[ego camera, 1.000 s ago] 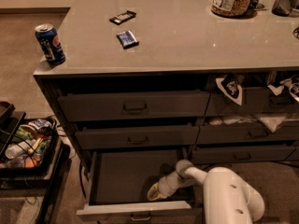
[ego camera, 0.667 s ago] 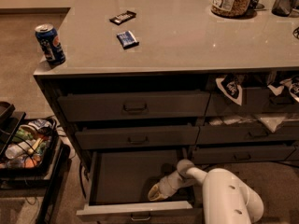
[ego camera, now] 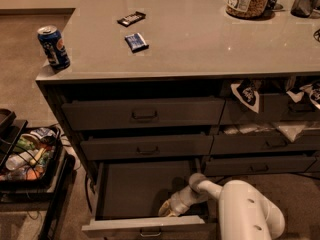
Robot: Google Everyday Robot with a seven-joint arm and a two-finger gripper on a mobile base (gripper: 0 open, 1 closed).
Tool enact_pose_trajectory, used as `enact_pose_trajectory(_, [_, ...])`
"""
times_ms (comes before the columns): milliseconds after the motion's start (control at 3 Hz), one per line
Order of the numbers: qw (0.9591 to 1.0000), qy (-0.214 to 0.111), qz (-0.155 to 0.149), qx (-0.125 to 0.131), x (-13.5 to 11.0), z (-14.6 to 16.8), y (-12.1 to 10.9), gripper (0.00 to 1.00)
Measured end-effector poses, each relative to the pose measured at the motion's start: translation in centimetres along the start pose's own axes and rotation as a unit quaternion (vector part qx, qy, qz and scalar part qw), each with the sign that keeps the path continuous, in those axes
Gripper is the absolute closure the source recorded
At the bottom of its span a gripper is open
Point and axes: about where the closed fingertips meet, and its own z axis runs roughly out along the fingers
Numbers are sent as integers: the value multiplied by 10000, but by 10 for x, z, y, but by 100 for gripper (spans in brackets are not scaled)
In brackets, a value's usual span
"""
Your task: Open bottom drawer
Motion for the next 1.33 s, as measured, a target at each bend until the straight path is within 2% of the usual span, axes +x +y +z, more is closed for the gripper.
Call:
enact_pose_trajectory(333, [9994, 147, -247, 173, -4, -1, 6, 100])
enact_pose_trajectory(667, [9995, 131, -238, 165, -4, 1, 5, 100])
enact_pose_trajectory(1000, [9982, 222, -320, 456, -5, -17, -18, 100])
enact_pose_trajectory(1333, [9944, 465, -435, 838, -13, -52, -38, 100])
